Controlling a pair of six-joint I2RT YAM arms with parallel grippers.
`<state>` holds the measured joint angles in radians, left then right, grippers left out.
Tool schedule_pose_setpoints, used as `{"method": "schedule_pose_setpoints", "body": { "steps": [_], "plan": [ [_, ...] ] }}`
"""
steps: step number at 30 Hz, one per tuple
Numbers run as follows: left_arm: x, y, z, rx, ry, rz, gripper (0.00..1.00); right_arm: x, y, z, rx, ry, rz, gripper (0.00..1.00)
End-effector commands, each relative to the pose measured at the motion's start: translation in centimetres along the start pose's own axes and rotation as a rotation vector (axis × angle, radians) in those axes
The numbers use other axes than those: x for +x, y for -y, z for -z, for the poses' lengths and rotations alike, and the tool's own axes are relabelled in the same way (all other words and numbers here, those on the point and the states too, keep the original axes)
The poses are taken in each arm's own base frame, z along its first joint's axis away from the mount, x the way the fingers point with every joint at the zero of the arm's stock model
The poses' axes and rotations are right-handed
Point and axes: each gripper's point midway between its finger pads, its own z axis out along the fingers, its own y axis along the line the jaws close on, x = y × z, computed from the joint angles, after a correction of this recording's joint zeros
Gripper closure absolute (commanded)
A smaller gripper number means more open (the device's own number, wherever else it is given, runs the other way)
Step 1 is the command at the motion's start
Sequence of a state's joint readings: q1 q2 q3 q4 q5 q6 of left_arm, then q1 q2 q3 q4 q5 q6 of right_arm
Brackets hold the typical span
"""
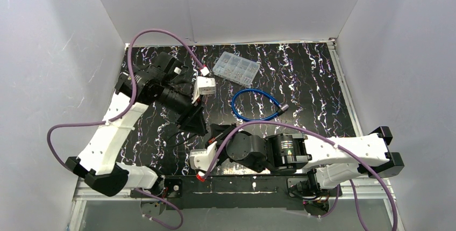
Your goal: Unlock with the key
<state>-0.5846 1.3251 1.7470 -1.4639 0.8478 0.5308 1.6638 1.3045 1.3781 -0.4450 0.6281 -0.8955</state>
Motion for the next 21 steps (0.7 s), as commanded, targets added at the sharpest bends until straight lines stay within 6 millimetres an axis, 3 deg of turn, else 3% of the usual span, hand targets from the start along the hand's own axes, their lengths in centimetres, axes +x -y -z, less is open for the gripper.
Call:
{"method": "schedule_pose_setpoints", "body": {
  "steps": [1,15,21],
  "plan": [
    [-3.8,-0.5,0.2,-0.041,0.157,-0.008,1.00,-4.8,1.2,0.0,0.041,0.197,-0.146,0.99],
    [-4.1,-2.2,-1.4,0.000,0.134,0.099,1.00,-5.4,0.3,-0.6,0.005,0.215,-0.127,0.99],
    [-3.7,0.3,-1.1,0.126,0.142,0.013,1.00,-4.8,-0.1,-0.5,-0.001,0.203,-0.164,0.99]
  ]
}}
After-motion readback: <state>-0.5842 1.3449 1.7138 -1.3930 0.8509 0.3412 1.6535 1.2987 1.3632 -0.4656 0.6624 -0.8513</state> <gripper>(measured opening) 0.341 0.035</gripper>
